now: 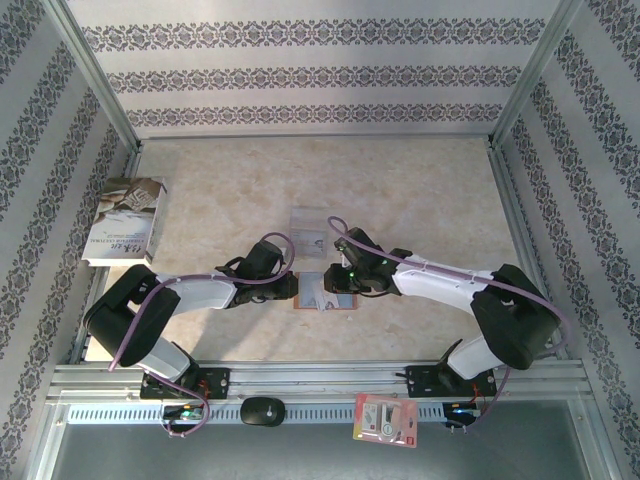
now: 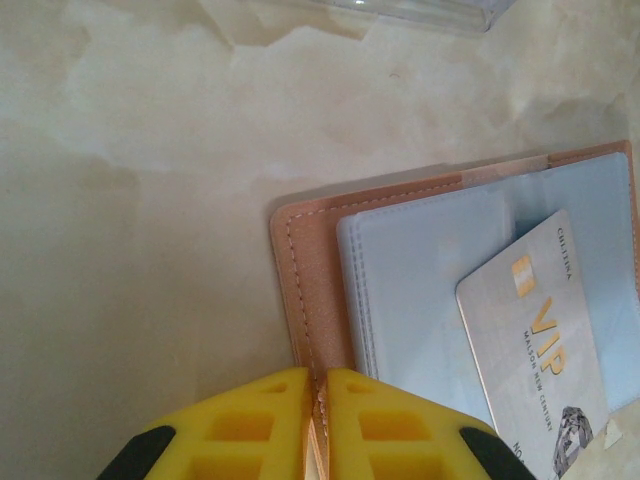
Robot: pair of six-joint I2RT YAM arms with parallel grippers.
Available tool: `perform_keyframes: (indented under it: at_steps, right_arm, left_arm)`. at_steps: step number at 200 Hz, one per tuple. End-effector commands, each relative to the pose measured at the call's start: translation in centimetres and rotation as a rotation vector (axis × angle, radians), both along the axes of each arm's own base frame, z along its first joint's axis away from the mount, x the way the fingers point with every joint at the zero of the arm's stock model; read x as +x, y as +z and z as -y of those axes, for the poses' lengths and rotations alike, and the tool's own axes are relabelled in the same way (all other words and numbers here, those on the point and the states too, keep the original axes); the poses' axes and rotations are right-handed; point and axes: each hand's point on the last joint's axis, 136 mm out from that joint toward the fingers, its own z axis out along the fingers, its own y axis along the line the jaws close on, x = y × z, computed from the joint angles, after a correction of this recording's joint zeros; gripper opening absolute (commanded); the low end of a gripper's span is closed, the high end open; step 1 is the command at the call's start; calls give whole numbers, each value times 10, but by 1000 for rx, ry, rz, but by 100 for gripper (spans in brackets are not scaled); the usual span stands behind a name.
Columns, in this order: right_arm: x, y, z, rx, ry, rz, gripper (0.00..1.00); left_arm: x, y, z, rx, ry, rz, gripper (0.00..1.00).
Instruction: Take the credit cards out of the card holder
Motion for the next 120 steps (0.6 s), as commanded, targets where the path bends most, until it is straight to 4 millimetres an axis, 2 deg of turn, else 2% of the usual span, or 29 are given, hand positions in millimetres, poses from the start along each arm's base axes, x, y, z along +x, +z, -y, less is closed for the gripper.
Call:
perform_keyframes:
  at_steps: [1,19,71,104,120]
  right_arm:
    - [1,2,-8,25,9,-9,25]
    - [1,-5,-2,10,0,-24,31]
    - [-5,-21,16,-115,69,-54,35]
    - [-9,-26,11,-116,94,-64,36]
    - [-8,-29,10,-114,92,-64,36]
  left_arm:
    - [-10,-9,0,19,-33,-50,12]
    - [-10,-8,1,15,-34,-52,13]
    - [-10,1,2,2,-38,-39,23]
    - [-13,4,1,0,-37,-44,23]
    - [-14,8,-3,10,-28,-32,27]
